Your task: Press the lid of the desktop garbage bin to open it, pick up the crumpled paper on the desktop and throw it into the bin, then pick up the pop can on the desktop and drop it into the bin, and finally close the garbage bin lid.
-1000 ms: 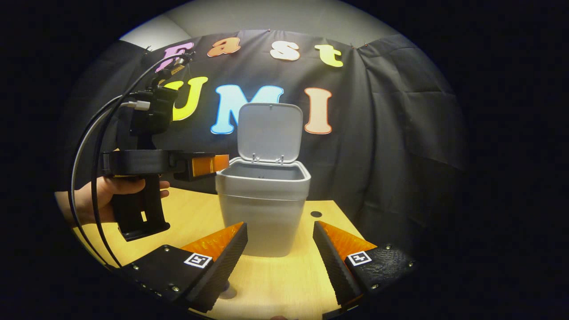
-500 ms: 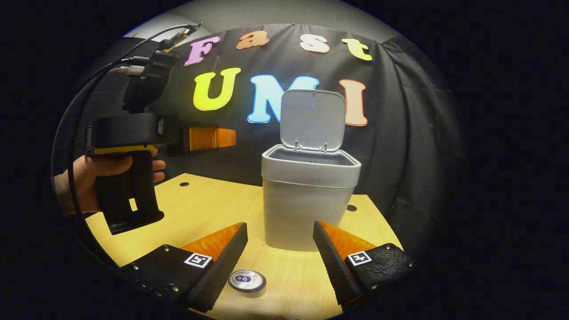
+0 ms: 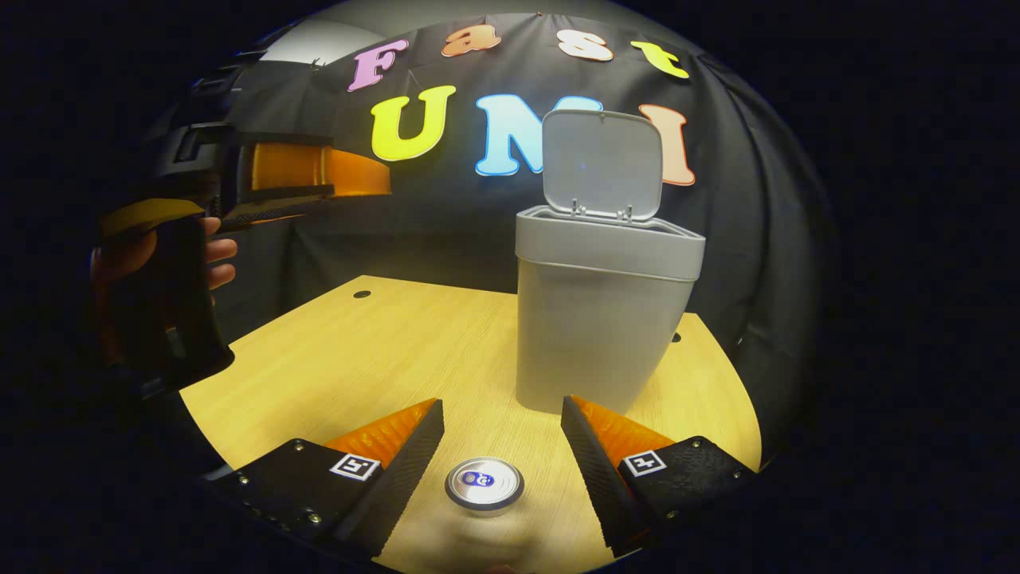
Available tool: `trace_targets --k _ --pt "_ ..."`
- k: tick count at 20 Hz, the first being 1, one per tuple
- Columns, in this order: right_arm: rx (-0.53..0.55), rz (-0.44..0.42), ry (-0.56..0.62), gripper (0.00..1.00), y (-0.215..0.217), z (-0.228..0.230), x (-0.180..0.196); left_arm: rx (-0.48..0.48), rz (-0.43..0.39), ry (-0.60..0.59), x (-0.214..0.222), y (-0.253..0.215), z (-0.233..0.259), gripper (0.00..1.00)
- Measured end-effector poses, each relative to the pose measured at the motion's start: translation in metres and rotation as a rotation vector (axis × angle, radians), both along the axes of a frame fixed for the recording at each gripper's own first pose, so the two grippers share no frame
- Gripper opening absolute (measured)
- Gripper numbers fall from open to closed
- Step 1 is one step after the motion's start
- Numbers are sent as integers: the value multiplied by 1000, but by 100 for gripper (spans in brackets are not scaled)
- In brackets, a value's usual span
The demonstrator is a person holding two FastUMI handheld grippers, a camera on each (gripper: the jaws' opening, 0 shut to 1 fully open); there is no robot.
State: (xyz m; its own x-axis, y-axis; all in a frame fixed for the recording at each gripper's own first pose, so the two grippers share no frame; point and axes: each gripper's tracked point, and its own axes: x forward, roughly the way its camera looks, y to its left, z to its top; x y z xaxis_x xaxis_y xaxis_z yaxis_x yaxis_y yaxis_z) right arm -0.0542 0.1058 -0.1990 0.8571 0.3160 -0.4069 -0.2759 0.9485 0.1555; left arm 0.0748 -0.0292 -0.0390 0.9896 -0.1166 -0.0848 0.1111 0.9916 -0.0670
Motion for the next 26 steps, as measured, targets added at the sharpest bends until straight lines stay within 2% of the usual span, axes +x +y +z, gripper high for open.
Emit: trace_targets --k 7,8,12,13,14,15,16,24,25,26 --pt "-21 59 98 95 10 -31 -5 -24 62 40 -23 23 -16 100" --pt "-26 67 109 95 11 -34 -5 -20 65 43 -26 25 -17 95" --pt "-39 86 166 95 11 -53 -15 8 70 47 -32 29 -18 95" --pt "-39 93 183 95 12 -57 -18 7 70 48 -34 29 -18 100" --pt "-38 102 201 95 13 -61 -19 3 69 50 -35 28 -18 100" --pt "-37 109 217 95 15 -66 -21 1 68 54 -36 27 -20 95" --pt "-41 110 234 95 15 -71 -21 0 68 59 -35 26 -21 100" --pt "-42 106 297 95 9 -91 -28 -2 71 71 -43 24 -23 95" --pt "-48 102 295 95 6 -92 -29 -3 70 71 -44 23 -24 95" --pt "-51 97 293 86 5 -90 -28 -3 69 74 -47 21 -26 95"
